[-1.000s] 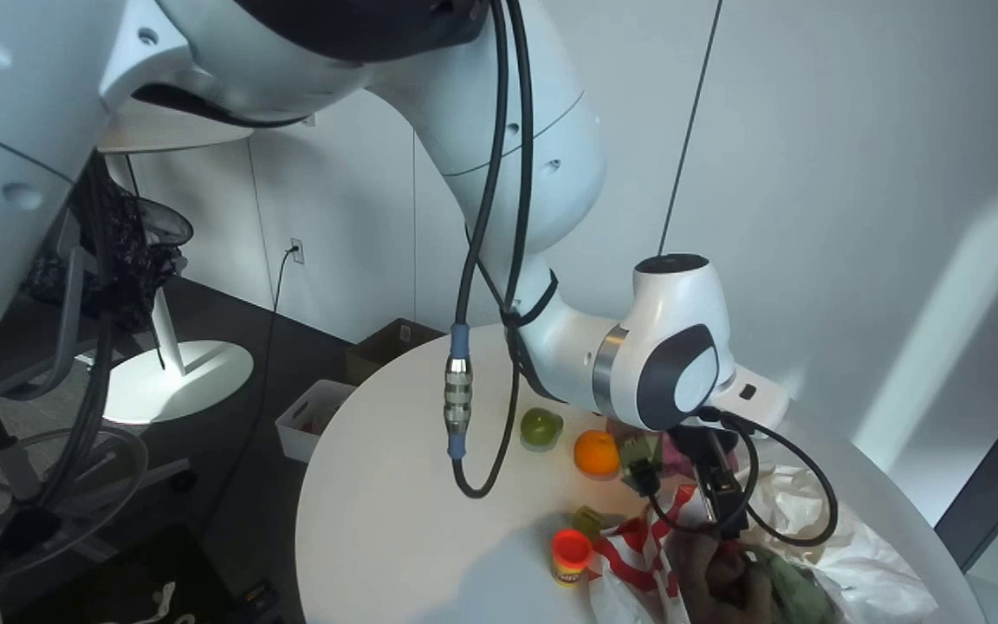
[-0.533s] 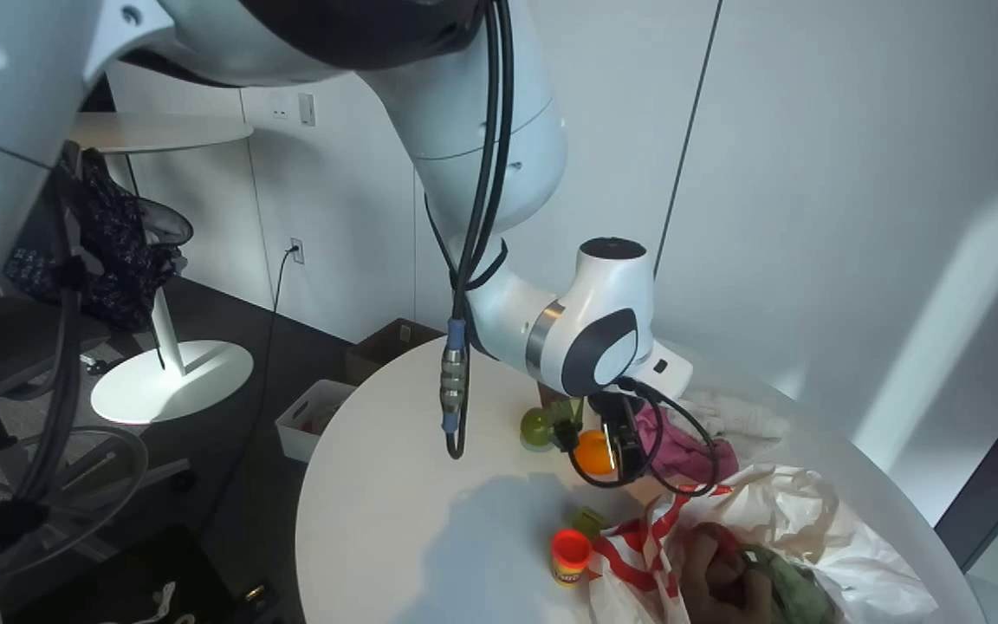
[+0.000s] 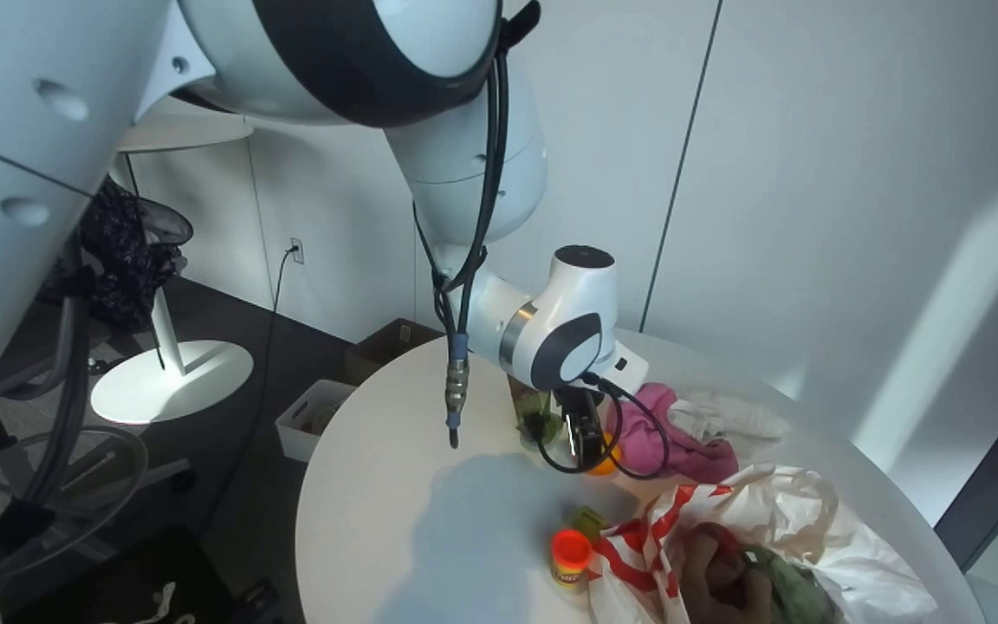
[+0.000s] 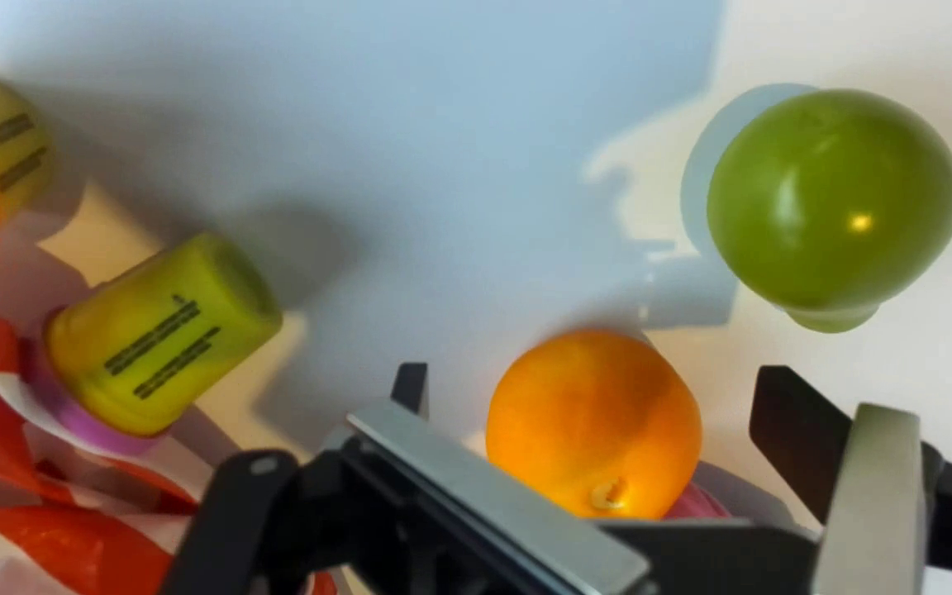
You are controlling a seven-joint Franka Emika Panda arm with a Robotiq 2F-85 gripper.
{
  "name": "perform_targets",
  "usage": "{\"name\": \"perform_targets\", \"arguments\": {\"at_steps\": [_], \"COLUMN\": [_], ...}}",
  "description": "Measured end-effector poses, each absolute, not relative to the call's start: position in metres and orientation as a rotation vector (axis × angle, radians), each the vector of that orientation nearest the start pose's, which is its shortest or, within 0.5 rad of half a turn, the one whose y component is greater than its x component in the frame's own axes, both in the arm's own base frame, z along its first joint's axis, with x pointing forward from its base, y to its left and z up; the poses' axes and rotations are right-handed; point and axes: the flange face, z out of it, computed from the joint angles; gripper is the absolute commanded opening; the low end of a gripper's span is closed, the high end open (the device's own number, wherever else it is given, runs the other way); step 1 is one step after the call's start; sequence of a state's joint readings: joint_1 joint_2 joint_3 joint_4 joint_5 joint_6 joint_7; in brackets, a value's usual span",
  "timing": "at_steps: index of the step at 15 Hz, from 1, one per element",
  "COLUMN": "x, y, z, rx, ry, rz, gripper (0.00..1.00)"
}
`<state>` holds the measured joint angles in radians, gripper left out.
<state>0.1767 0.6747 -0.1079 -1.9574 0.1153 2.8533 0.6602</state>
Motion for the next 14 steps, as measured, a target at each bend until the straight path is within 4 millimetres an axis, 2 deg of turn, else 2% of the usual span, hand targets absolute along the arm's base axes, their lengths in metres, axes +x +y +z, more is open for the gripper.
{"name": "perform_targets", "arguments": {"at_steps": [9, 10, 11, 13, 14], "x": [0.663, 0.666, 0.67, 0.674, 0.677], "y": [0.037, 0.038, 0.039, 0.043, 0.044], "z": [0.116, 0.113, 0.11, 0.105, 0.105], "rx": [-2.957, -2.962, -2.966, -2.976, -2.977], "ry": [0.963, 0.957, 0.95, 0.936, 0.931], "rz": [-0.409, -0.416, -0.423, -0.429, -0.435], "gripper": [1.0, 0.75, 0.75, 0.59, 0.58]}}
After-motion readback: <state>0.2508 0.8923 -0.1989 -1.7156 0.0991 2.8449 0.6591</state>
